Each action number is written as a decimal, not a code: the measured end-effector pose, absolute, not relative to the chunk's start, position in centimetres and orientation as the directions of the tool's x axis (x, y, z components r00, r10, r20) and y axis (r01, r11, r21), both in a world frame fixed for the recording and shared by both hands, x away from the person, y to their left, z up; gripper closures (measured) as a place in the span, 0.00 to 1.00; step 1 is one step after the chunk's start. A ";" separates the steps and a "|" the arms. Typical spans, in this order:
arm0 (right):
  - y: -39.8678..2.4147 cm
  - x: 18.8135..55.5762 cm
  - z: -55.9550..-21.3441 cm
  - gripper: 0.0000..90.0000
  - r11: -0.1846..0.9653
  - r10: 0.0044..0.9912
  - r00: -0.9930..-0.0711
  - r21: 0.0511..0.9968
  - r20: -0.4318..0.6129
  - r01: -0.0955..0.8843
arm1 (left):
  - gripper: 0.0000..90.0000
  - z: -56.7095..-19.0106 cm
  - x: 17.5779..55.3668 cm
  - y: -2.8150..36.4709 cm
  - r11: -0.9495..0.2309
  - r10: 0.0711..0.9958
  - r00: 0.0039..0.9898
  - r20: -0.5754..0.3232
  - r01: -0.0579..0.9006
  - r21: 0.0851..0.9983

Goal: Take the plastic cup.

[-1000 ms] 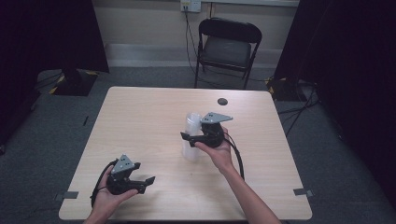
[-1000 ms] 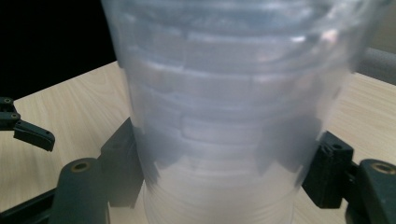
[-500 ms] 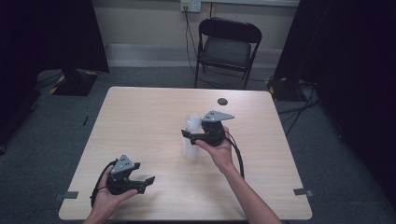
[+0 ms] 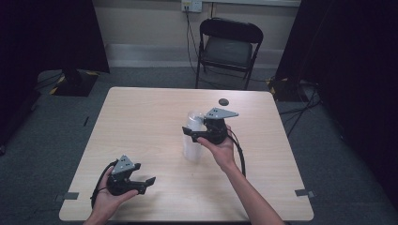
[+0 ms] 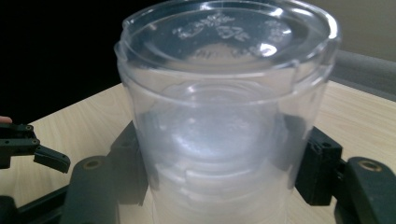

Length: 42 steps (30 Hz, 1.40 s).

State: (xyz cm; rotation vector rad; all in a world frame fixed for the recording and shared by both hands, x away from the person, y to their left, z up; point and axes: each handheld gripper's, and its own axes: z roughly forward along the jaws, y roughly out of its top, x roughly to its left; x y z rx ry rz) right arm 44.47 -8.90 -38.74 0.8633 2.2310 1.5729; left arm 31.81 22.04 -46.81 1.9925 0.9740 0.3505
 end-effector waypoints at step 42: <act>-9.3 44.4 -35.0 0.38 0.161 0.593 -0.797 0.952 0.119 0.262 | 0.24 -46.8 31.7 21.9 -0.312 0.735 0.667 -0.122 0.492 0.812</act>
